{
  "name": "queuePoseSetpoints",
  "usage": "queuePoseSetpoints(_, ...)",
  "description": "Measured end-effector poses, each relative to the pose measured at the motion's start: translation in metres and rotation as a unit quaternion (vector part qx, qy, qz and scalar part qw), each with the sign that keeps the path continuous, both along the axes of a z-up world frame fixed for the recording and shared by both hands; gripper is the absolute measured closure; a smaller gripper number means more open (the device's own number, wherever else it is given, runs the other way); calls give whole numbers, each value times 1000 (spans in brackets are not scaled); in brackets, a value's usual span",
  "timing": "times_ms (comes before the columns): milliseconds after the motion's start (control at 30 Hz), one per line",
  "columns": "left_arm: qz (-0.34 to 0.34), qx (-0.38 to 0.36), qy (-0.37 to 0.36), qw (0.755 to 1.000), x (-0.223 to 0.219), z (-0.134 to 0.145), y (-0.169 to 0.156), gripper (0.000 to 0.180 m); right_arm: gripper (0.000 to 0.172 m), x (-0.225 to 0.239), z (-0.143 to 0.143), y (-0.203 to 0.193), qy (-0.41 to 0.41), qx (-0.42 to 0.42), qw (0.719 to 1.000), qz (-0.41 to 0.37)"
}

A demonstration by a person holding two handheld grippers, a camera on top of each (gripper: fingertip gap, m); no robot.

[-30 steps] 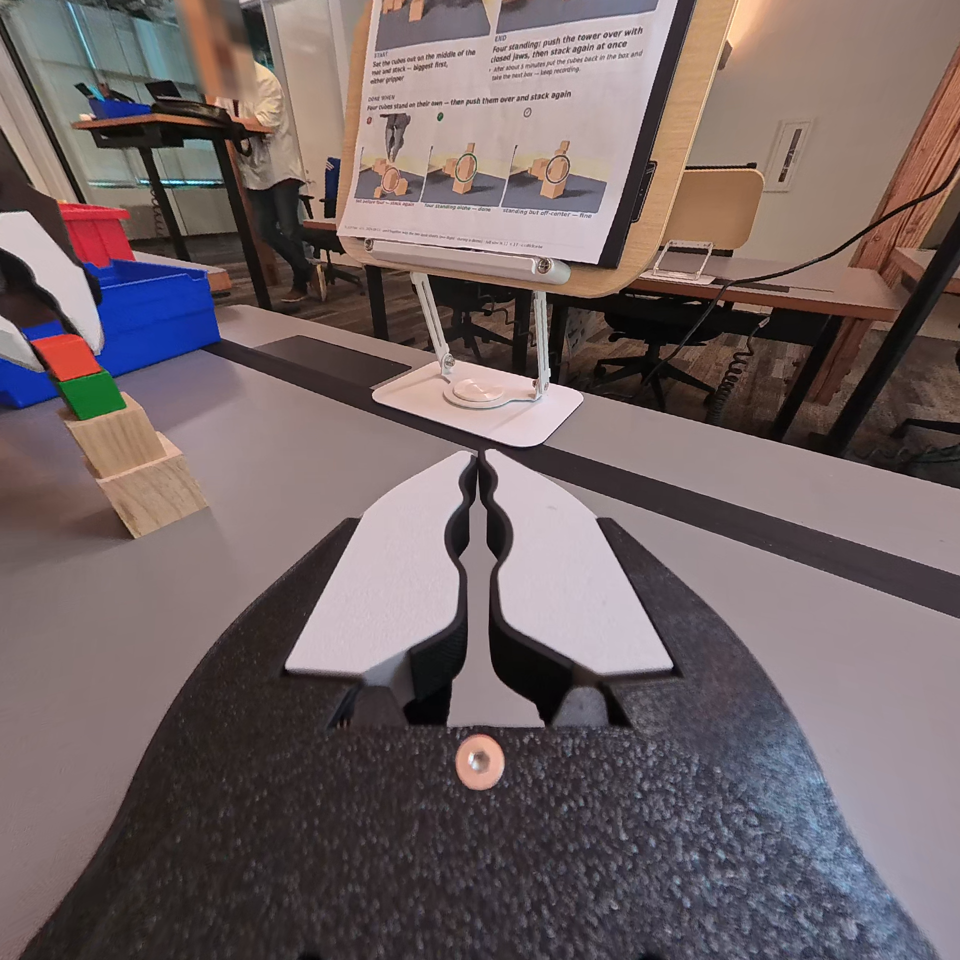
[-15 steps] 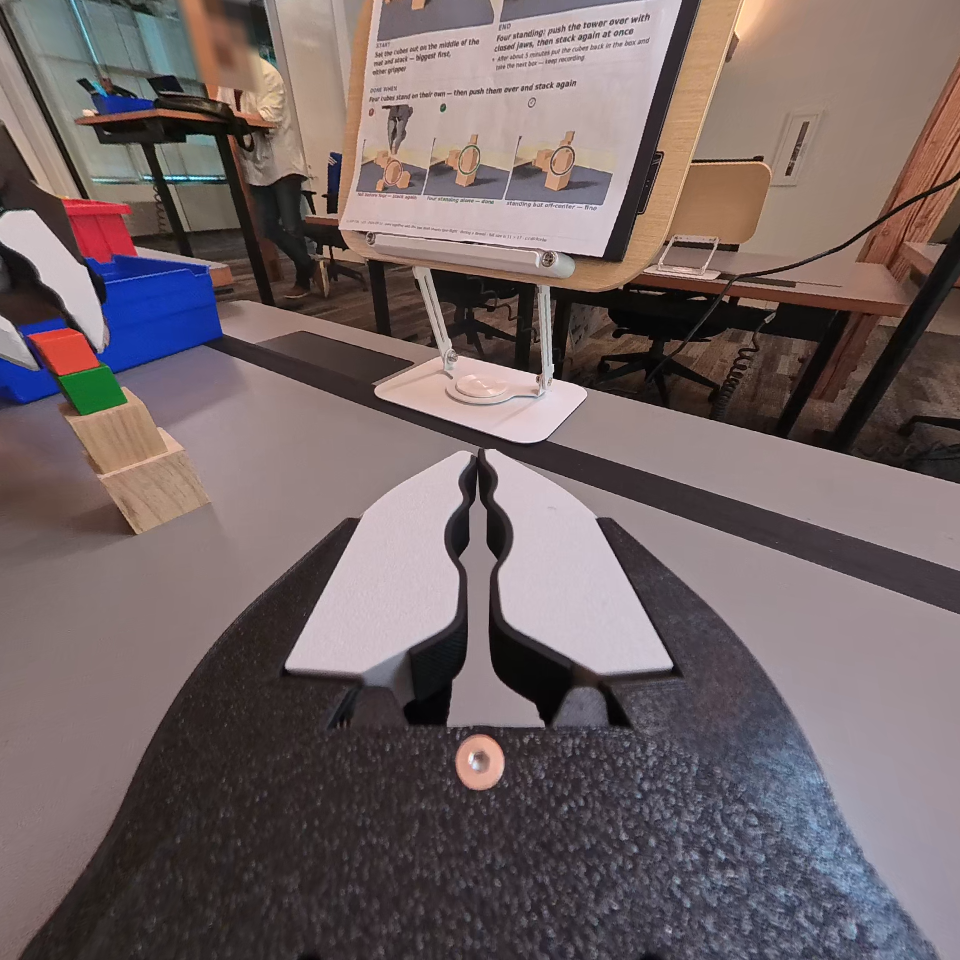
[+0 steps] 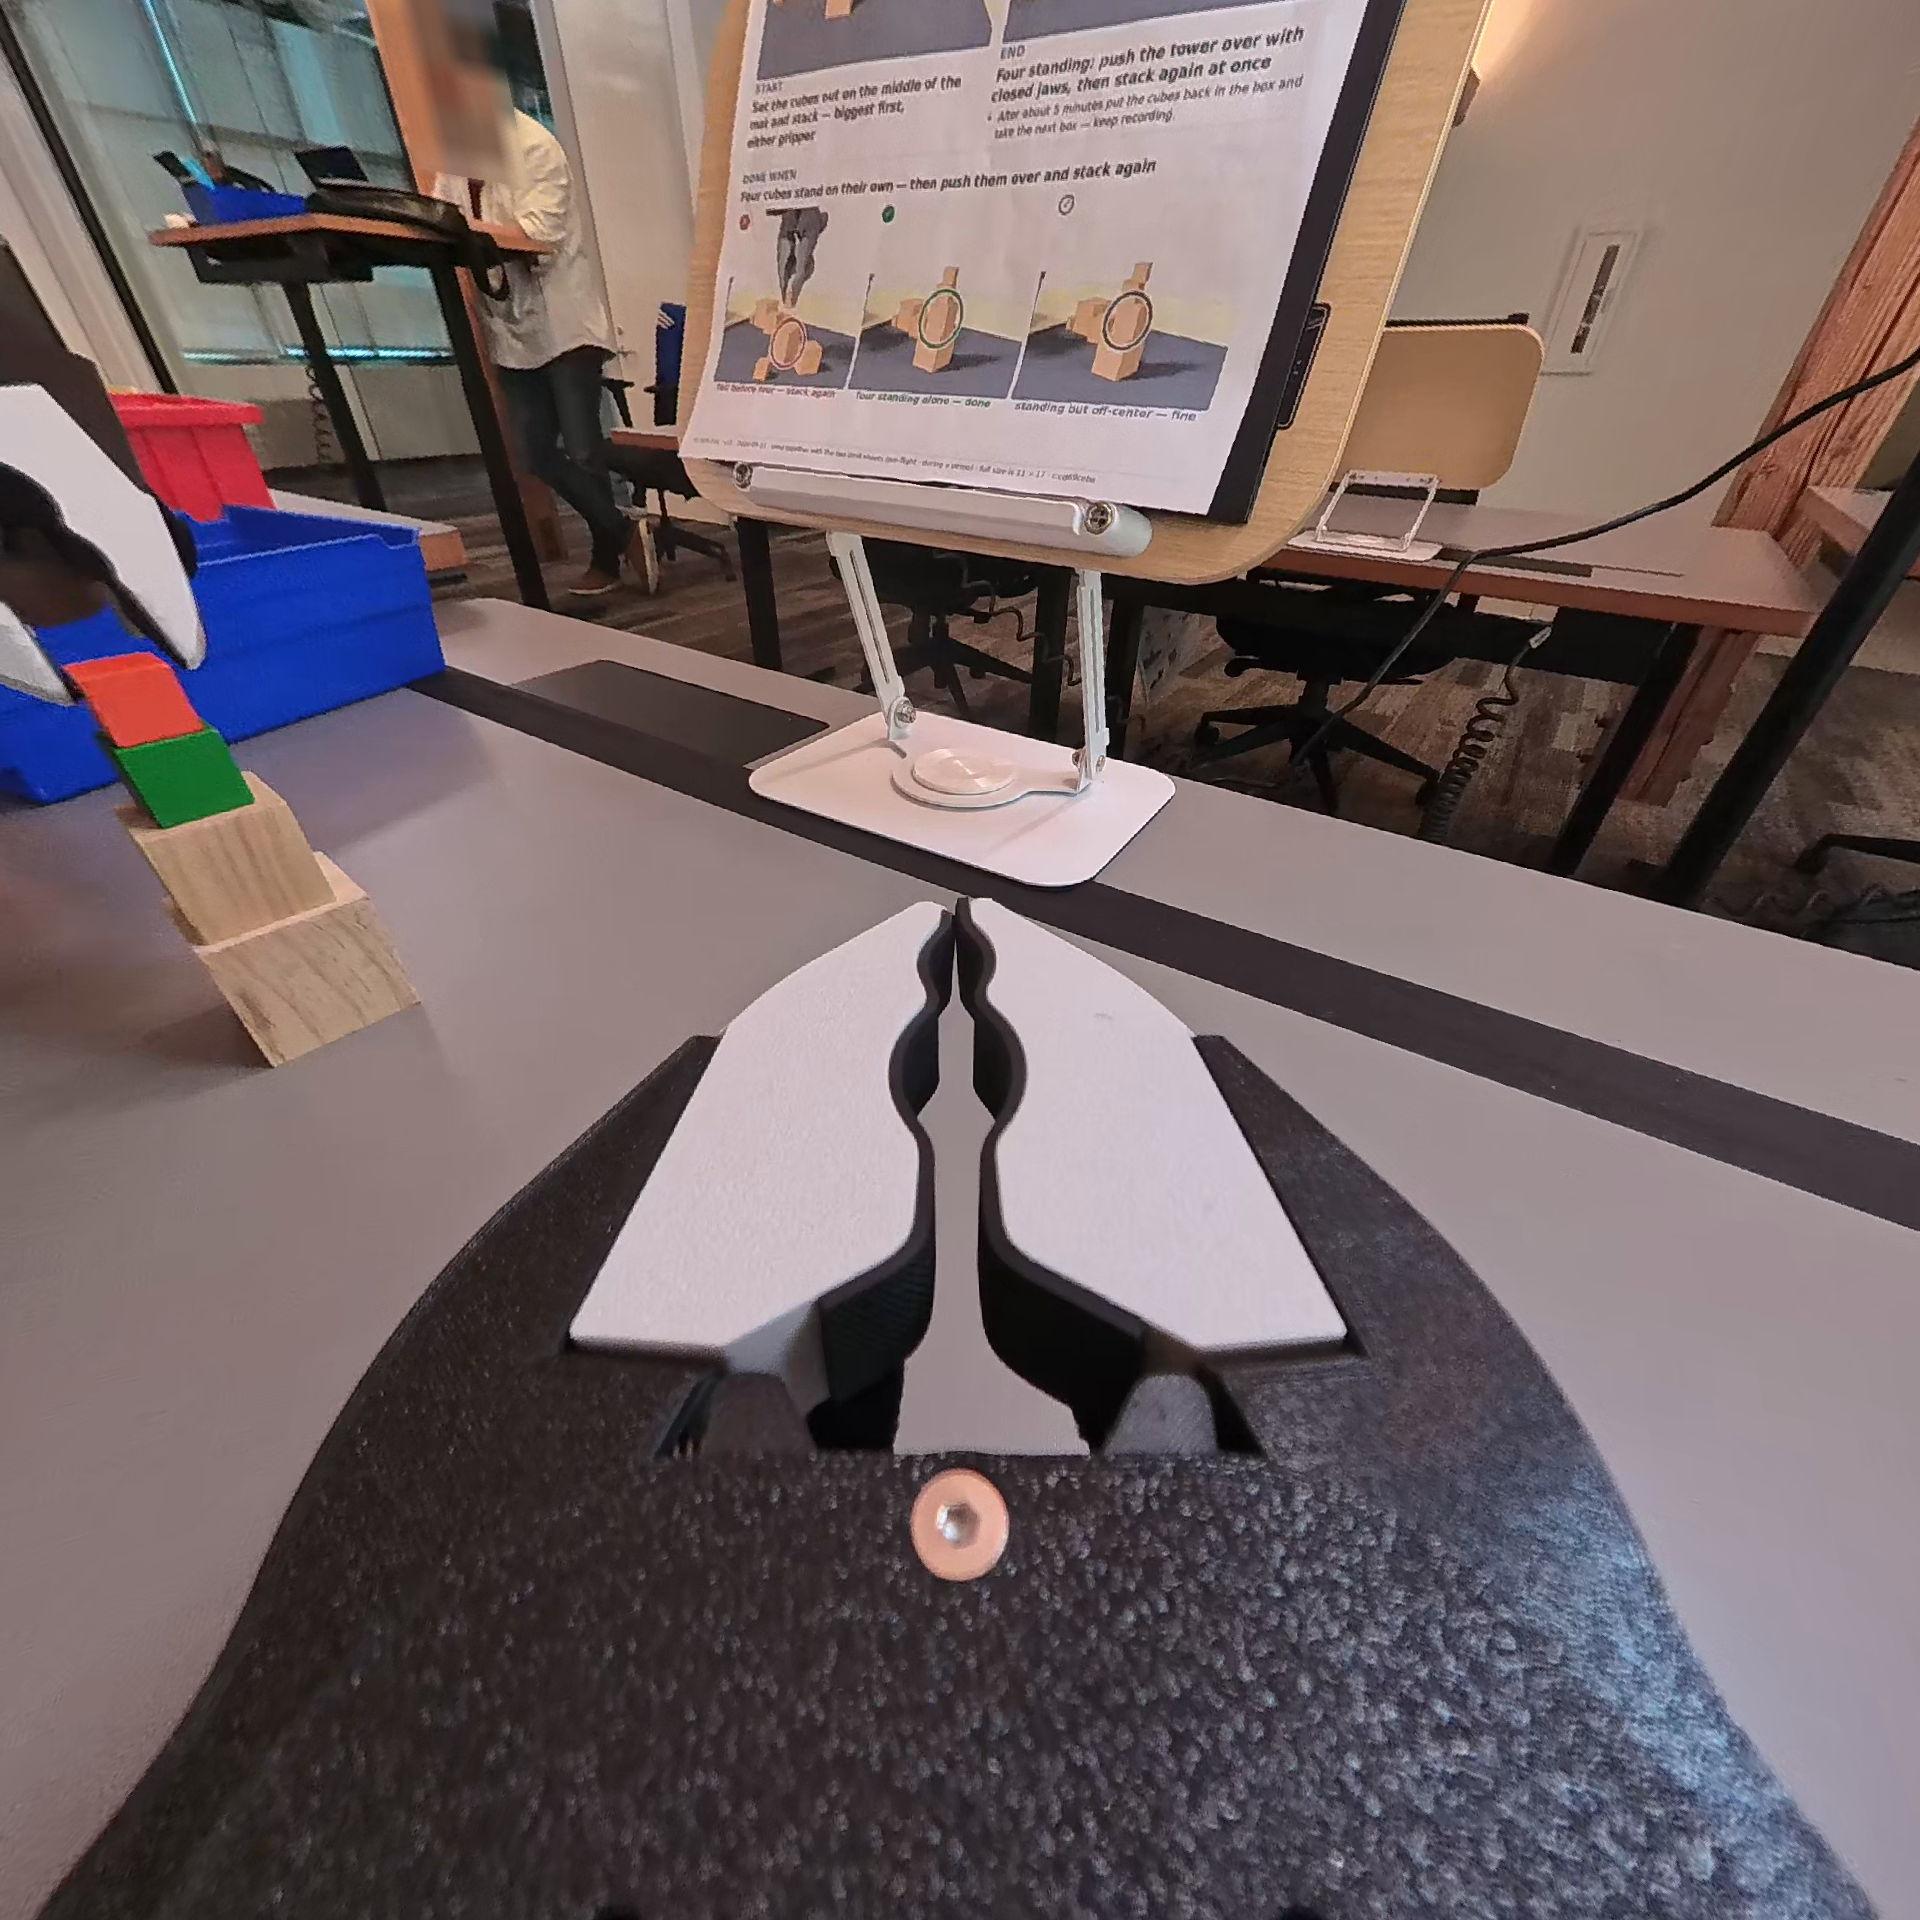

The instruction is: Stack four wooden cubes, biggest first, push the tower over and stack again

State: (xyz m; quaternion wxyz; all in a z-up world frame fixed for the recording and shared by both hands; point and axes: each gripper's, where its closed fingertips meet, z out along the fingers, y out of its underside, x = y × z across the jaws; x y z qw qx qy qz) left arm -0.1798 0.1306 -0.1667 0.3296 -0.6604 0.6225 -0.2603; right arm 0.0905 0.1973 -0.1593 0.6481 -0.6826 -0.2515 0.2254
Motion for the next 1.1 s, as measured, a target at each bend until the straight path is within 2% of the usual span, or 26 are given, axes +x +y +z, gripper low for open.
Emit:
queuePoseSetpoints(333,10,-8,3,1000,-5,1,-3,150,172,0,1,0,0,1,1000,0)
queuePoseSetpoints(467,57,-8,-46,997,-13,14,-3,150,171,2,4,0,7,1,1000,-4)
queuePoseSetpoints(533,118,25,-90,989,-23,24,8,164,171,4,6,0,11,1,1000,-7)
queuePoseSetpoints(633,259,101,-150,949,-49,38,33,180,172,4,6,0,12,2,1000,-11)
queuePoseSetpoints(733,367,135,-205,897,-69,42,38,180,172,3,5,0,11,0,1000,-12)
queuePoseSetpoints(900,515,166,-220,812,-88,23,38,180,172,4,6,0,12,3,1000,-19)
queuePoseSetpoints(967,570,175,-198,778,-96,7,35,180,172,7,9,1,16,6,1000,-25)
queuePoseSetpoints(1000,588,179,-178,769,-98,-3,33,180,172,9,11,1,19,7,999,-28)
queuePoseSetpoints(1033,594,173,-158,770,-95,-15,30,180,172,11,13,1,22,8,999,-32)
queuePoseSetpoints(1100,588,145,-103,789,-83,-45,22,180,172,14,16,1,27,8,999,-38)
